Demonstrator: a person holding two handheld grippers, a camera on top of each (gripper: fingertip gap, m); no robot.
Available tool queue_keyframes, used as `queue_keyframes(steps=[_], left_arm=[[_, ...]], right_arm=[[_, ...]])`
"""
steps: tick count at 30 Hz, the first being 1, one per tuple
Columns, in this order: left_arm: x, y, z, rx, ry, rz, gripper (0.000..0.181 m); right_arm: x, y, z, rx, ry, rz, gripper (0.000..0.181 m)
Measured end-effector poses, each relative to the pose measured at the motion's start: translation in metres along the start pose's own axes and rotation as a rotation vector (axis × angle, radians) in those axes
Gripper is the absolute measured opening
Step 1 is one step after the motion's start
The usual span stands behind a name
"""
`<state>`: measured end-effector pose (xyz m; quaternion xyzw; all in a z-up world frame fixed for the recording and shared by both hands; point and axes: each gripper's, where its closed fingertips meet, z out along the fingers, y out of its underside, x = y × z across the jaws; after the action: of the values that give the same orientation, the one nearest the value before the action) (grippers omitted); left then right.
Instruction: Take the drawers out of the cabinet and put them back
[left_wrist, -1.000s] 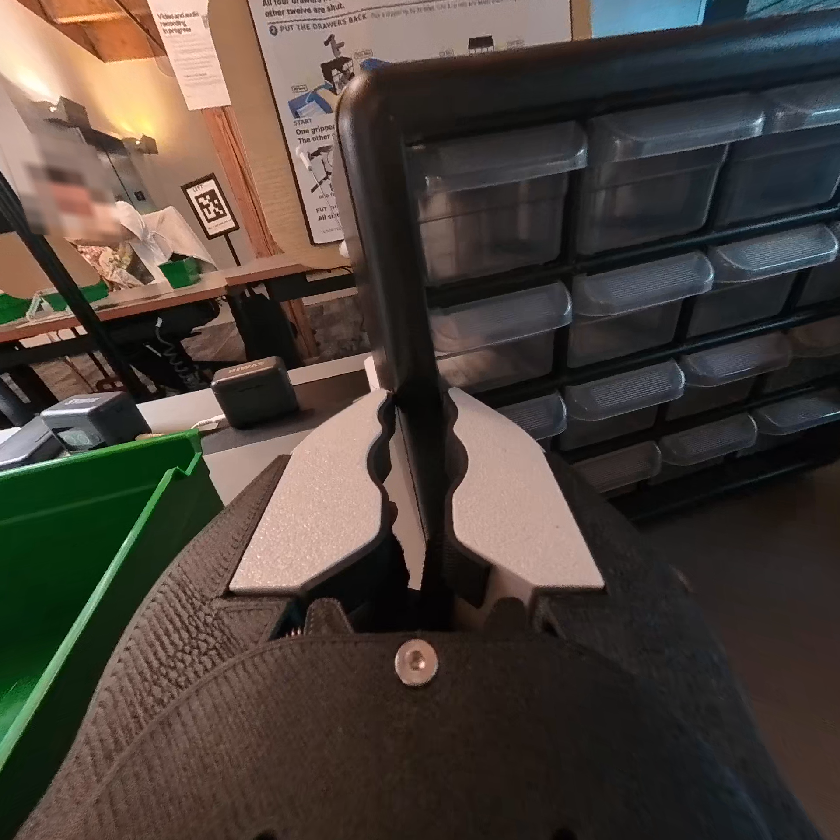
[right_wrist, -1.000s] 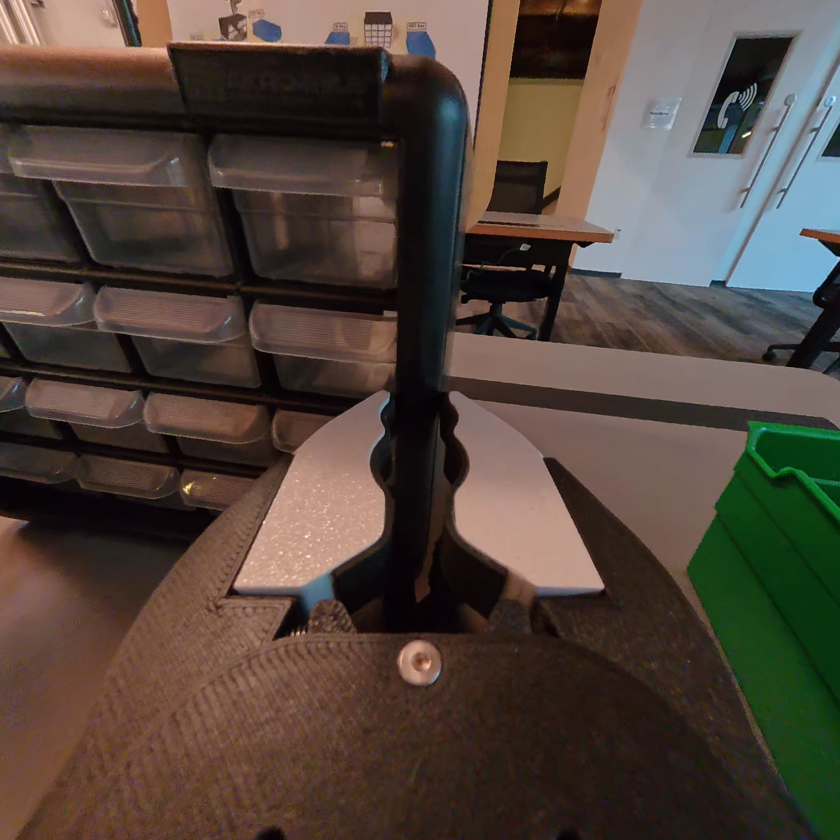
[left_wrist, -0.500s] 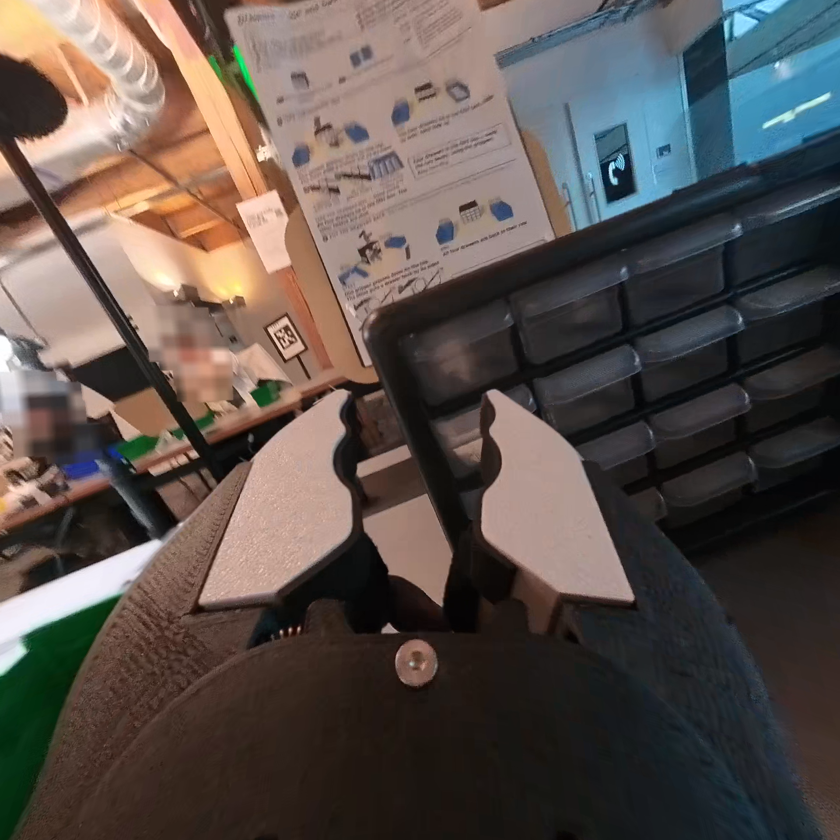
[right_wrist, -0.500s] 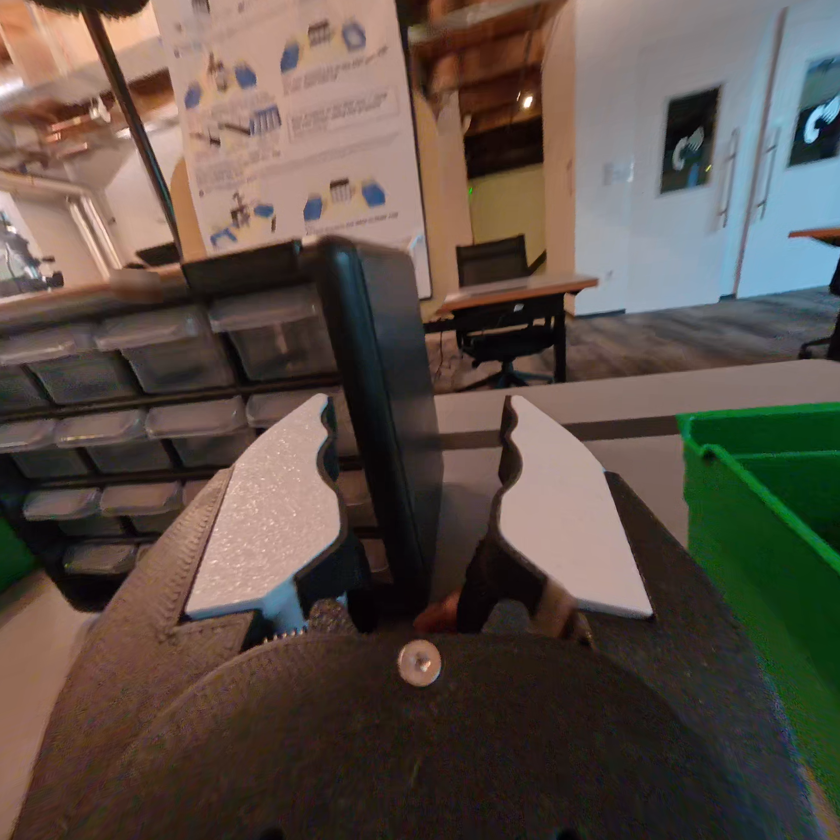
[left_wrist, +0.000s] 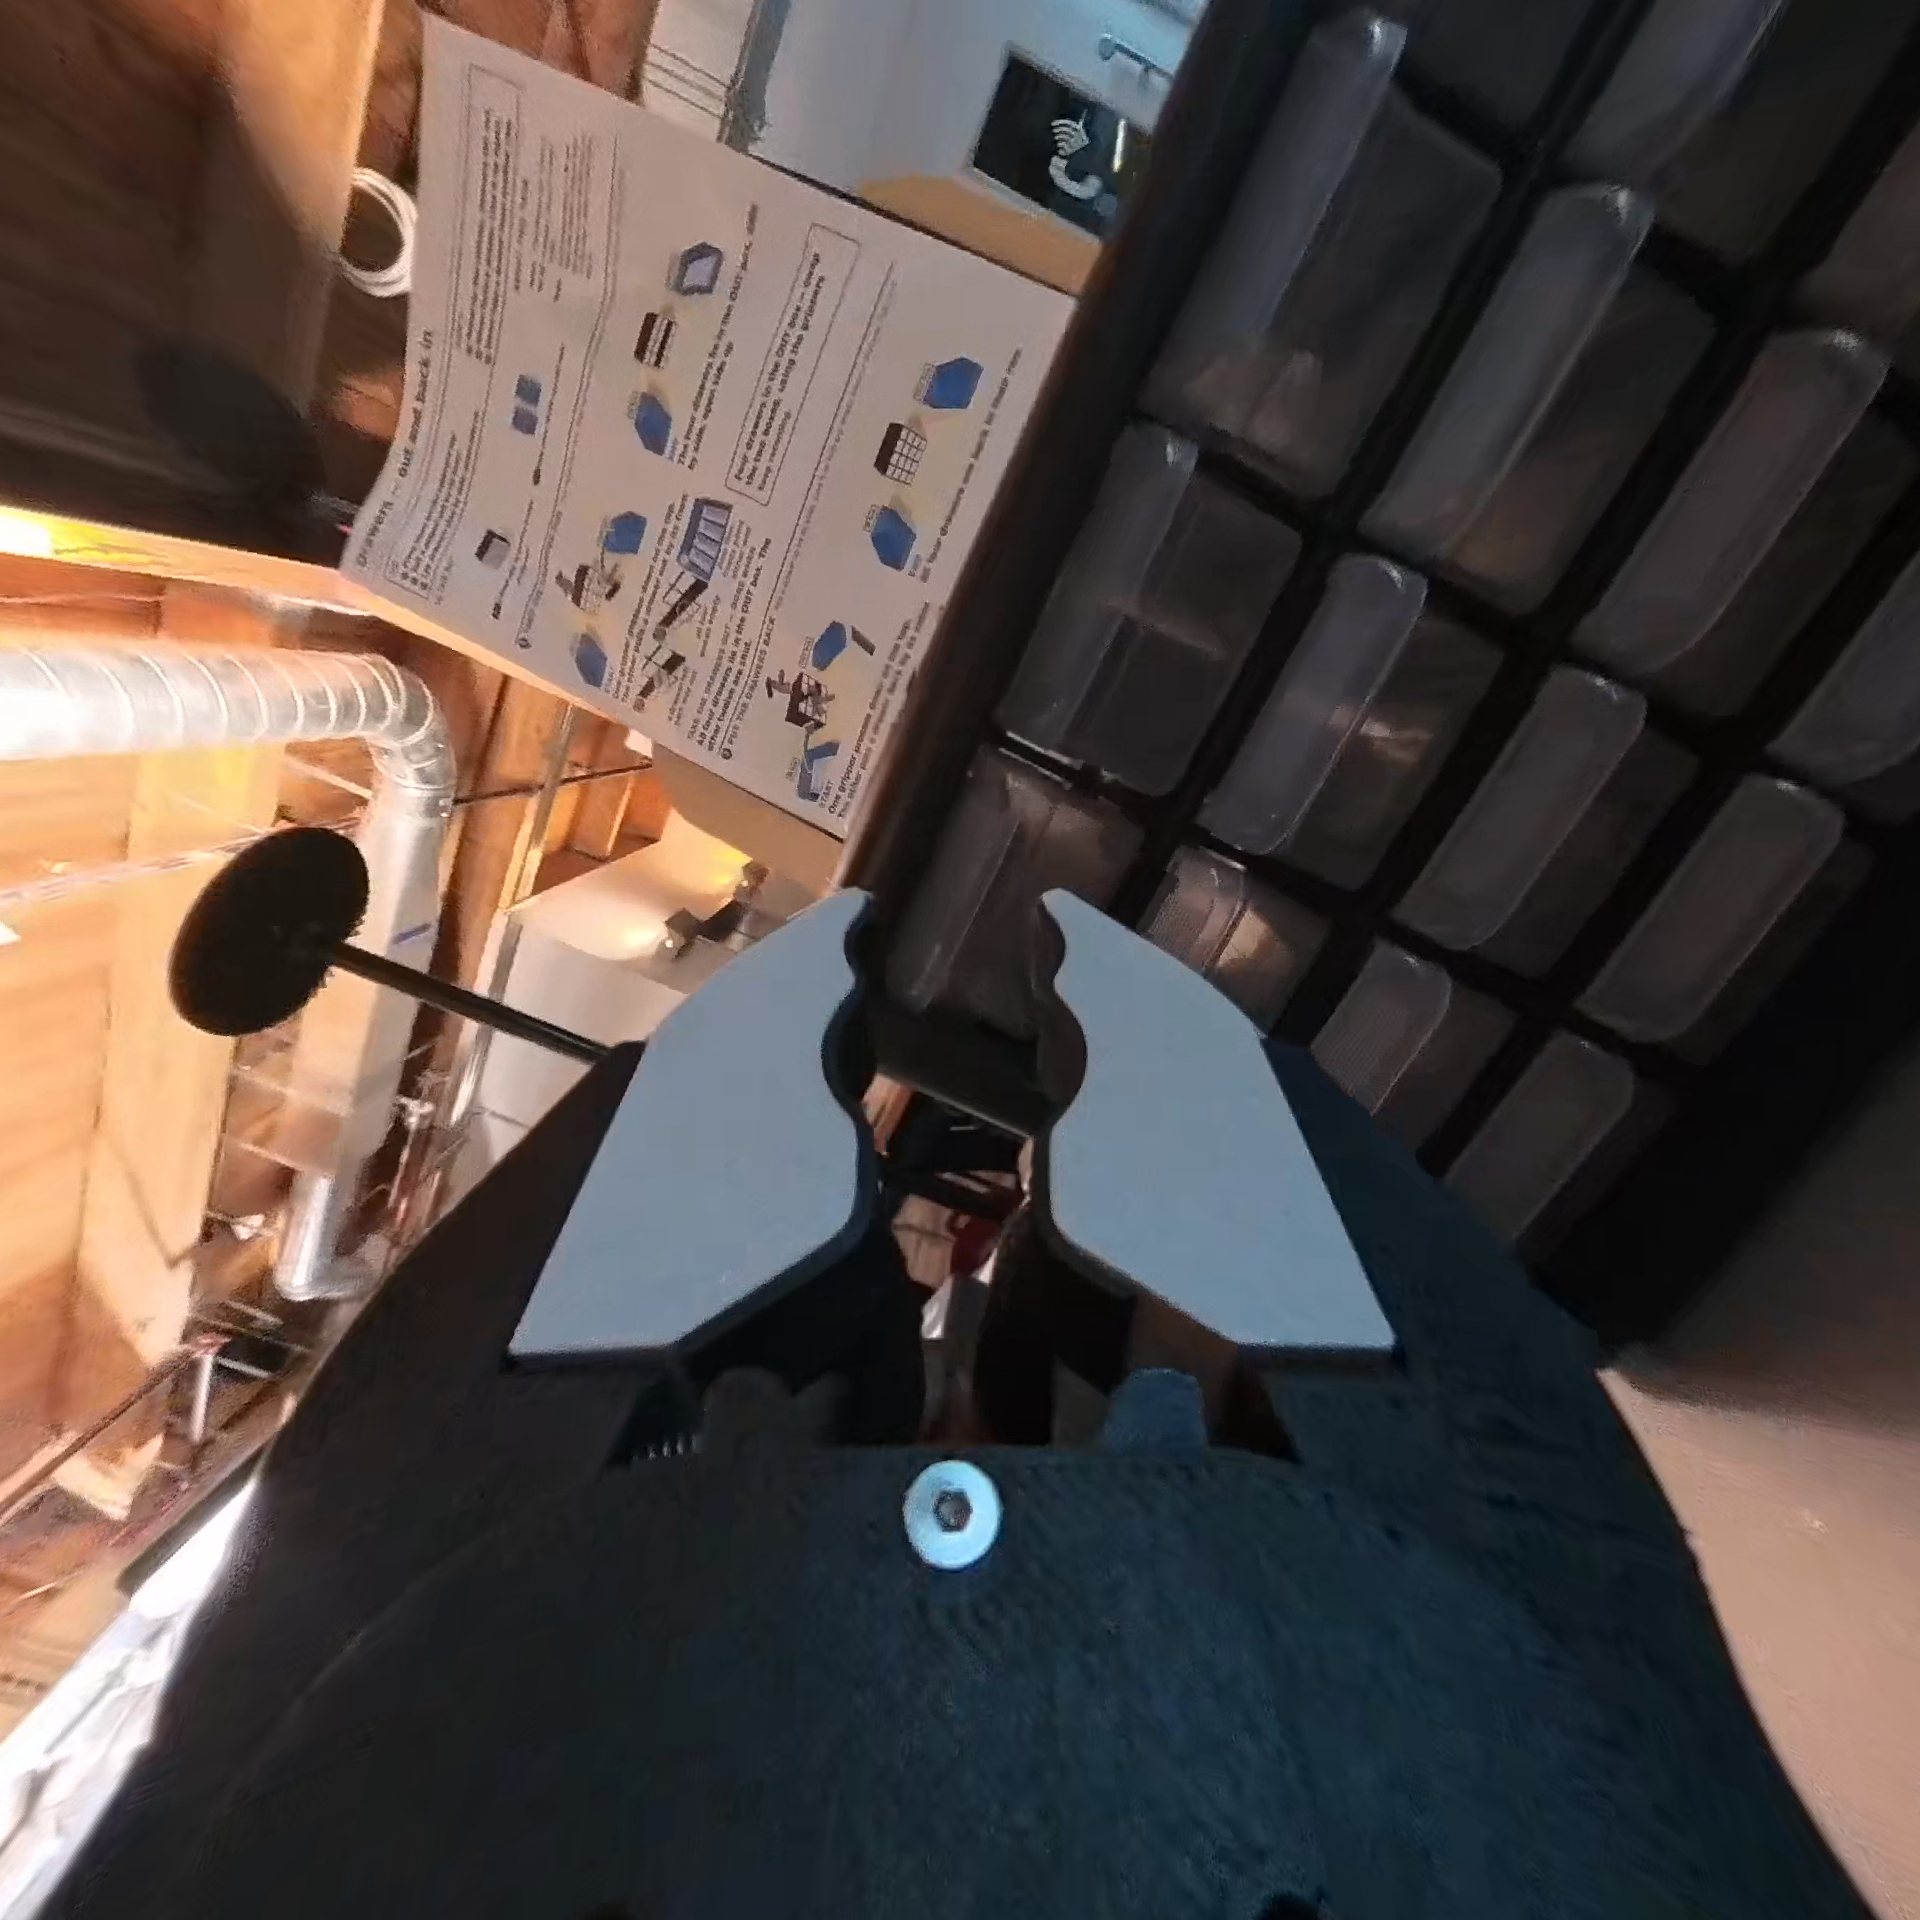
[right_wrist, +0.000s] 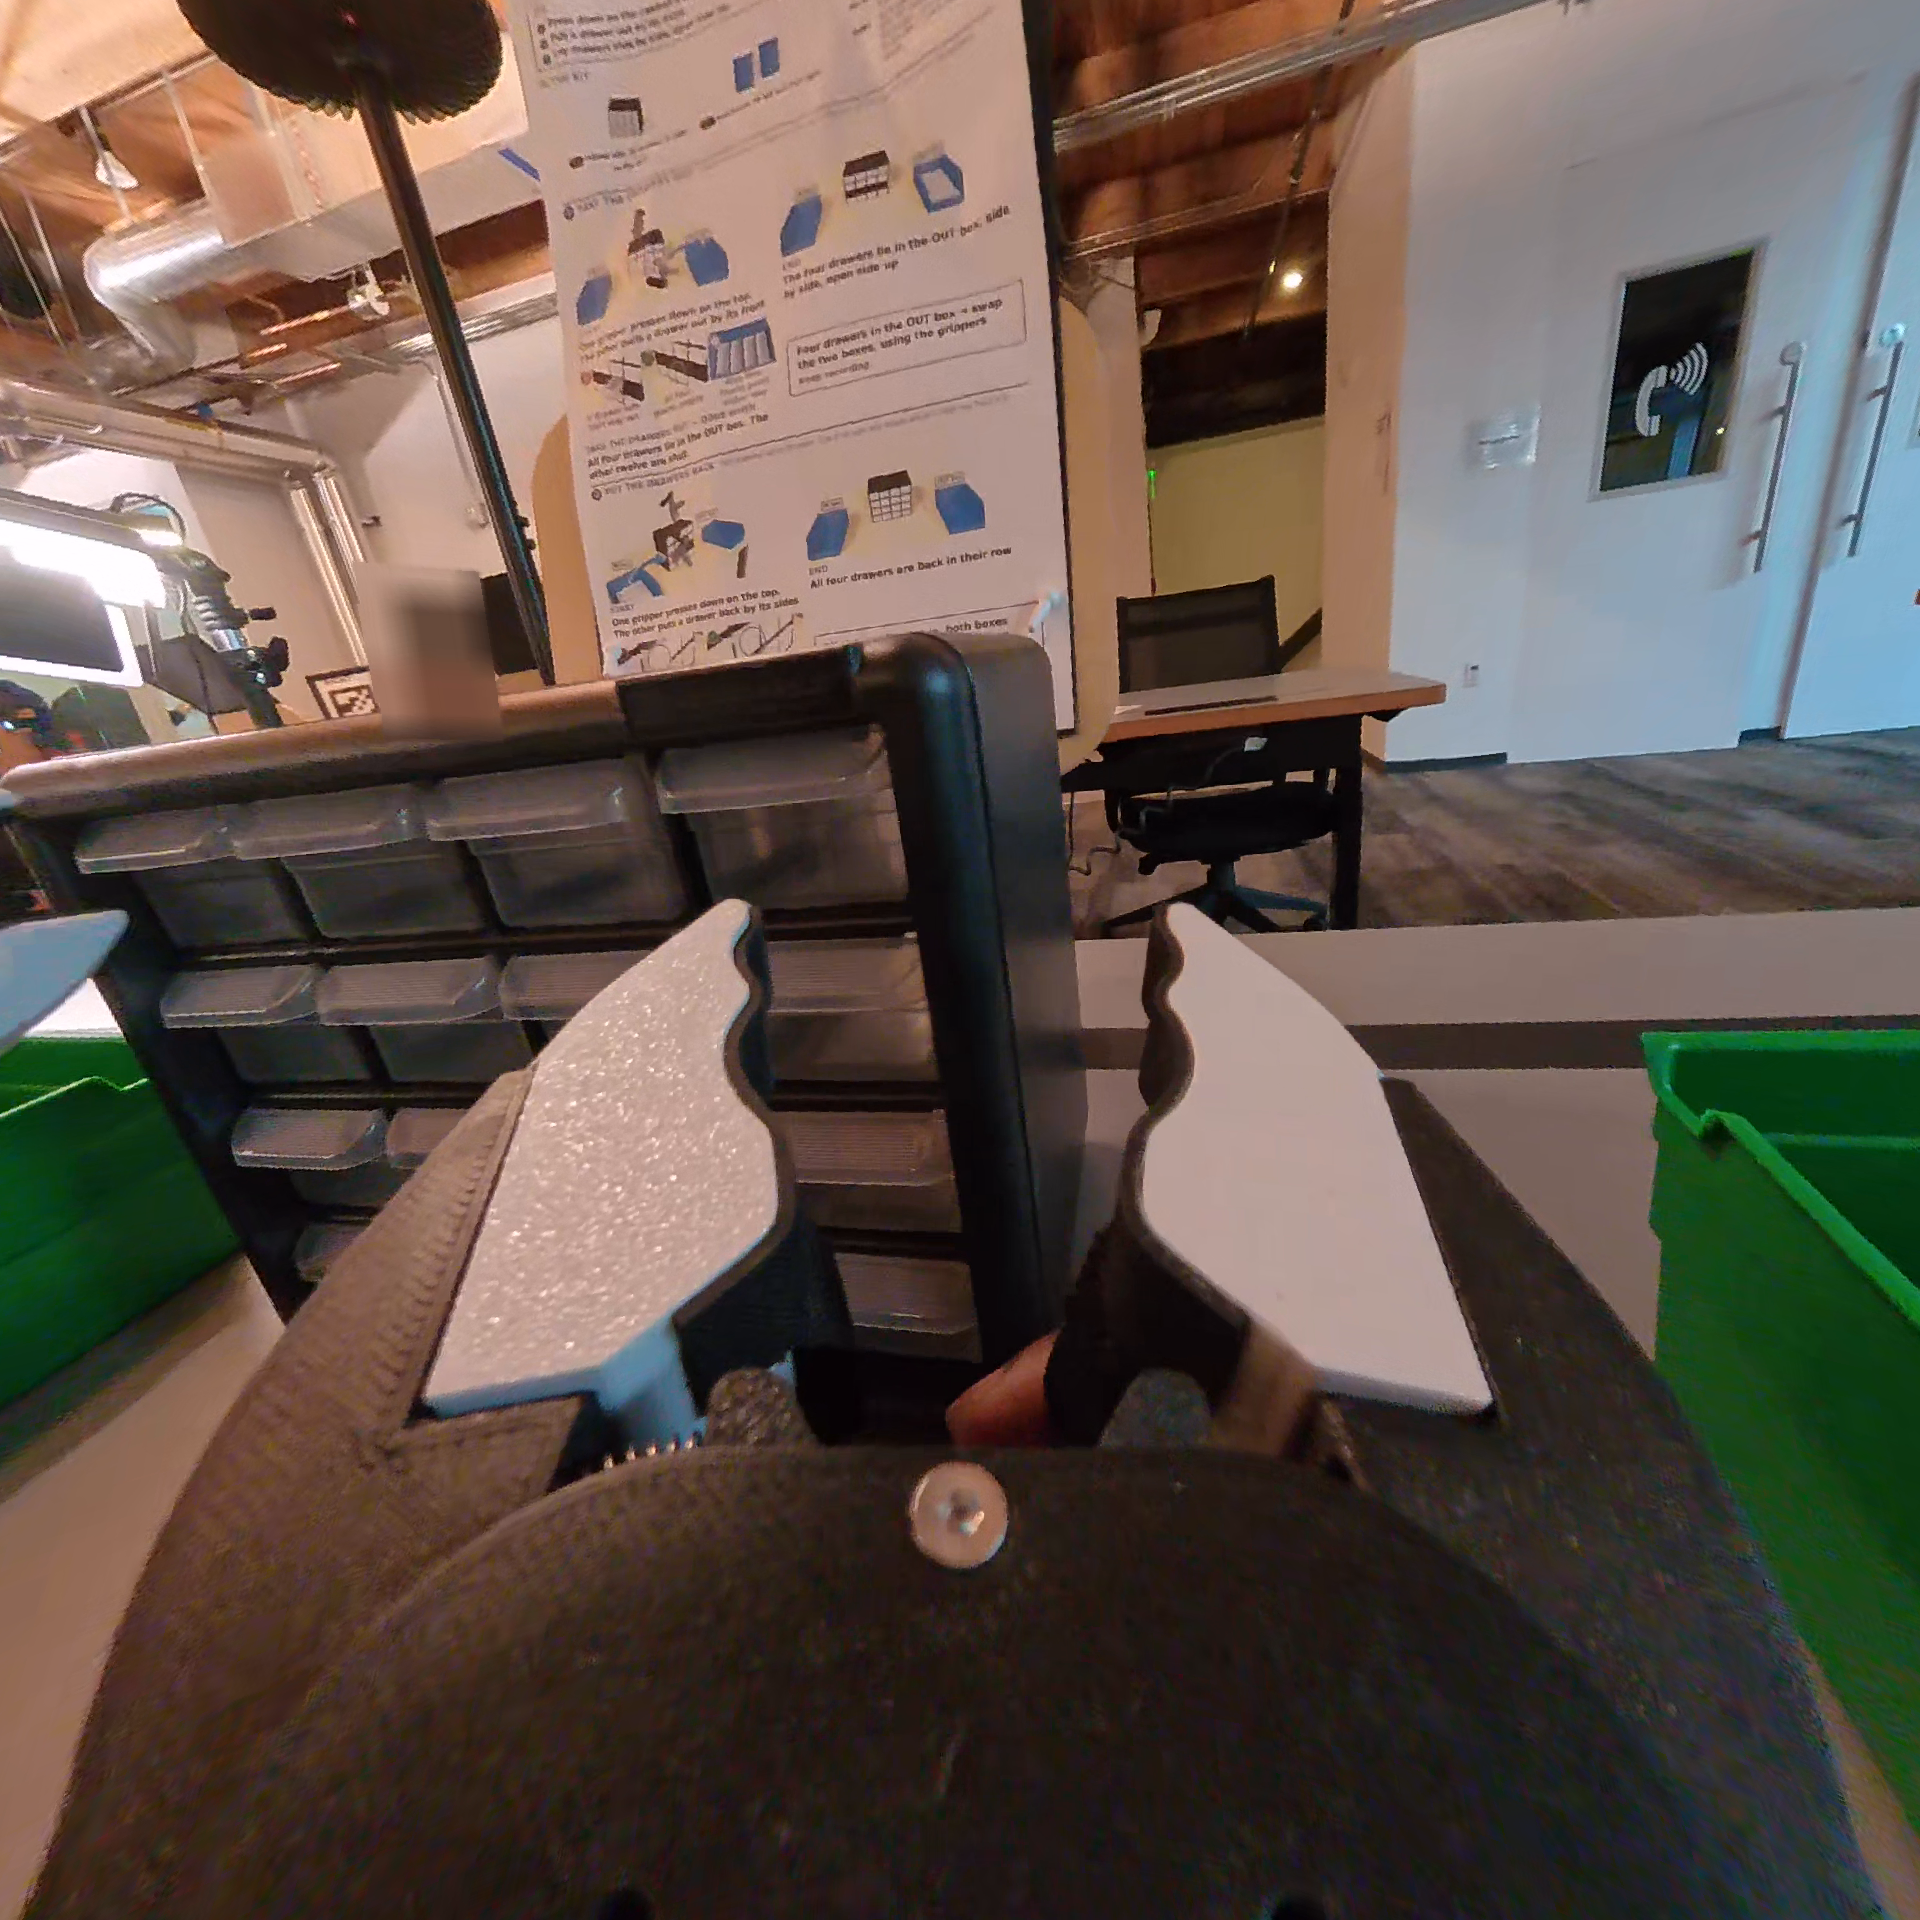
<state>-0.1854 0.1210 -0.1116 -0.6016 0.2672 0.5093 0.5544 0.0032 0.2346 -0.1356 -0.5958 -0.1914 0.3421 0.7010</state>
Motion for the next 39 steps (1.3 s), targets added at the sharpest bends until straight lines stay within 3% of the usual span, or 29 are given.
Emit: queue_keyframes(steps=[5, 8, 9, 12, 15, 17, 20, 25, 35, 39], left_arm=[[-0.004, 0.005, 0.004, -0.021, -0.087, 0.071, 0.021], [0.002, 0.003, 0.004, -0.012, -0.062, 0.049, 0.018], [0.004, 0.002, 0.004, -0.006, -0.053, 0.043, 0.018], [0.009, 0.005, 0.003, -0.004, -0.035, 0.025, 0.018], [0.01, 0.009, 0.002, -0.011, -0.029, 0.004, 0.019], [0.01, 0.01, 0.0, -0.007, -0.028, -0.006, 0.02], [0.011, 0.012, 0.0, -0.012, -0.027, -0.024, 0.021], [0.009, 0.012, 0.003, -0.023, -0.066, 0.029, 0.023], [0.005, 0.006, 0.015, -0.049, -0.14, 0.216, 0.021], [-0.002, 0.005, 0.016, -0.044, -0.226, 0.277, 0.007]], right_arm=[[-0.004, 0.008, 0.003, -0.036, -0.015, 0.013, 0.069], [-0.013, 0.008, 0.003, -0.05, -0.054, -0.038, 0.069], [-0.019, 0.007, 0.002, -0.061, -0.079, -0.062, 0.057], [-0.034, -0.017, 0.002, -0.041, -0.159, -0.082, 0.001], [-0.048, -0.043, 0.023, -0.146, -0.224, -0.099, 0.0], [-0.054, -0.049, 0.046, -0.309, -0.256, -0.202, 0.0], [-0.056, -0.026, 0.07, -0.628, -0.301, -0.33, 0.001], [-0.057, -0.022, 0.077, -0.838, -0.355, -0.331, 0.001], [-0.058, -0.022, 0.077, -0.853, -0.38, -0.351, 0.002], [-0.058, -0.022, 0.077, -0.857, -0.381, -0.357, 0.002]])
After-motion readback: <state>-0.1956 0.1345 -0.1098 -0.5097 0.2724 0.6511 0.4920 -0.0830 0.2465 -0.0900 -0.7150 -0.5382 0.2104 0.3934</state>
